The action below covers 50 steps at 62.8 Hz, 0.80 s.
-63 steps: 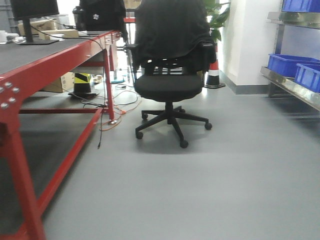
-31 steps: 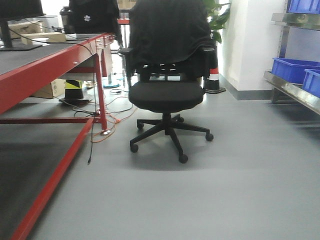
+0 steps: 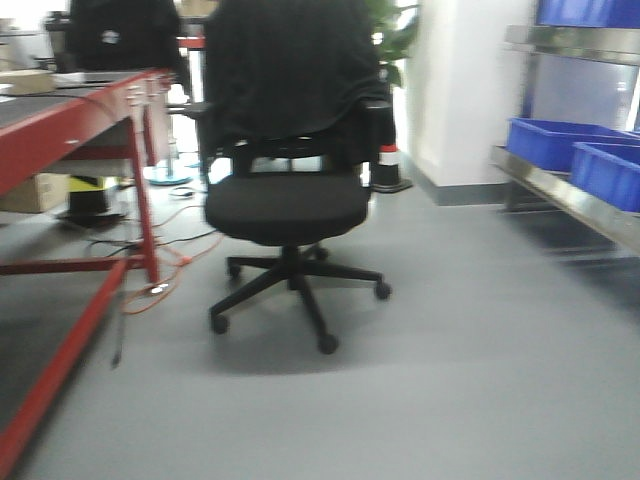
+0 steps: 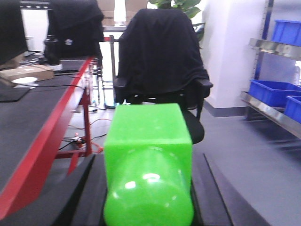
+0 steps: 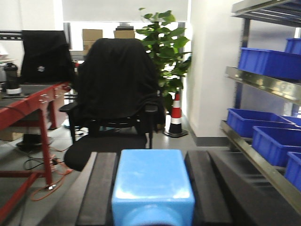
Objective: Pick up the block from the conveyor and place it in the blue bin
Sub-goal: 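Drive up to the steel shelves of blue bins holding both blocks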
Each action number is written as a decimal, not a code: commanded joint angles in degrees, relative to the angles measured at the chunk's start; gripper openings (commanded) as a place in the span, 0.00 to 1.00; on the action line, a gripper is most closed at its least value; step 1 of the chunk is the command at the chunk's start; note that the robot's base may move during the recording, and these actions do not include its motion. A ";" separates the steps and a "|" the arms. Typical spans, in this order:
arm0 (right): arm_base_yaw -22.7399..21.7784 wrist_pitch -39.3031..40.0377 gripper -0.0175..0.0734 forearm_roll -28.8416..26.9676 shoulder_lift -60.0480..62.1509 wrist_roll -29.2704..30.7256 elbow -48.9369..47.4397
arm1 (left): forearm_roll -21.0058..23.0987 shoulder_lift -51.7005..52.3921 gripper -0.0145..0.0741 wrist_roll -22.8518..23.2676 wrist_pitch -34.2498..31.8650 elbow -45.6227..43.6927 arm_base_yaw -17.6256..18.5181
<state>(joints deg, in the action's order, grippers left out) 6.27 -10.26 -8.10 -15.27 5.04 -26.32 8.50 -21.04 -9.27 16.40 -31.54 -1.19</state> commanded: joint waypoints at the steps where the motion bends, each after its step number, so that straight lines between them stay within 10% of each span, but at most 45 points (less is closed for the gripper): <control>1: 0.11 0.82 0.01 0.47 0.13 0.44 -0.46 | 0.03 0.22 0.04 -0.12 -1.14 0.18 0.33; 50: 0.11 0.82 0.01 0.47 0.13 0.44 -0.46 | 0.03 0.22 0.04 -0.12 -1.14 0.18 0.33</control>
<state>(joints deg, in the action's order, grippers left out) 6.27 -10.26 -8.10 -15.27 5.04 -26.32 8.50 -21.04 -9.27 16.40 -31.45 -1.19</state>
